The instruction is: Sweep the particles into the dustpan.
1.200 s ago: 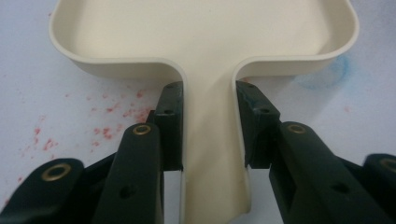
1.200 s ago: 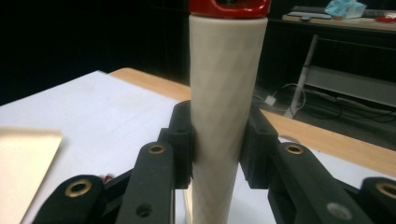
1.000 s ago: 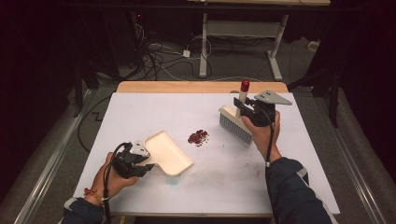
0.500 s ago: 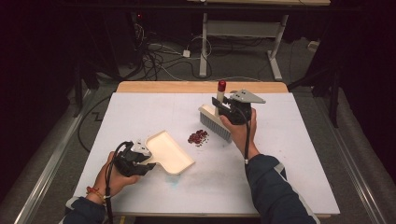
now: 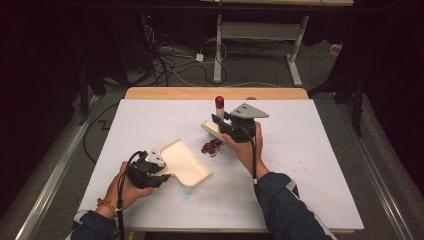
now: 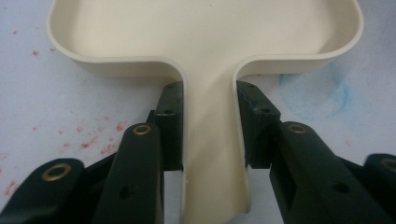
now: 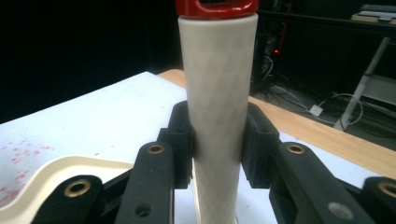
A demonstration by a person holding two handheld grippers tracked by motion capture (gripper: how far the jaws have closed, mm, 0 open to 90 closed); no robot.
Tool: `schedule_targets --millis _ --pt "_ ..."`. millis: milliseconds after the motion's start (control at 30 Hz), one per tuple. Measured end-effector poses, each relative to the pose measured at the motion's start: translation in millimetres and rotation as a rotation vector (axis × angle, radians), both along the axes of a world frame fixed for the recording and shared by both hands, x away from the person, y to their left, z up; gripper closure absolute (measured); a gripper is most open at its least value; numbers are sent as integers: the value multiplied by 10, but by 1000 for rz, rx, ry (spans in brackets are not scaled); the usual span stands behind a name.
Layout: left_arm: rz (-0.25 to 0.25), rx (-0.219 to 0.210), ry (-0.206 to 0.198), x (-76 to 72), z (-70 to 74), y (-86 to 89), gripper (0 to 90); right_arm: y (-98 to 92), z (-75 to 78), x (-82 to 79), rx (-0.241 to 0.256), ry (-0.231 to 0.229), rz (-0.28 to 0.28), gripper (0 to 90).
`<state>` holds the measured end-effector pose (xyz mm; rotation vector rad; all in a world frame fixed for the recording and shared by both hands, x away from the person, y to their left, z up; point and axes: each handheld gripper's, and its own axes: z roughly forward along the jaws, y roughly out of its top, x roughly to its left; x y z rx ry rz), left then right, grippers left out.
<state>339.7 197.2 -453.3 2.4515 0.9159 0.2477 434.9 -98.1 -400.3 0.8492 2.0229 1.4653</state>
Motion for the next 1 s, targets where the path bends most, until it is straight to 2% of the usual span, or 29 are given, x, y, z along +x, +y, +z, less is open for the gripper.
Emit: schedule_targets --millis 367,533,733,1000 --pt "14 -5 10 40 -7 -96 640 131 -38 -139 -4 -5 19 684" --pt "23 -3 9 58 -22 -164 640 209 -43 -238 6 -2 25 684" --pt "33 9 17 92 -41 -264 639 351 -40 -393 -16 -14 38 685" --pt "33 16 25 122 -54 -332 639 412 -30 -512 -9 -15 51 687"
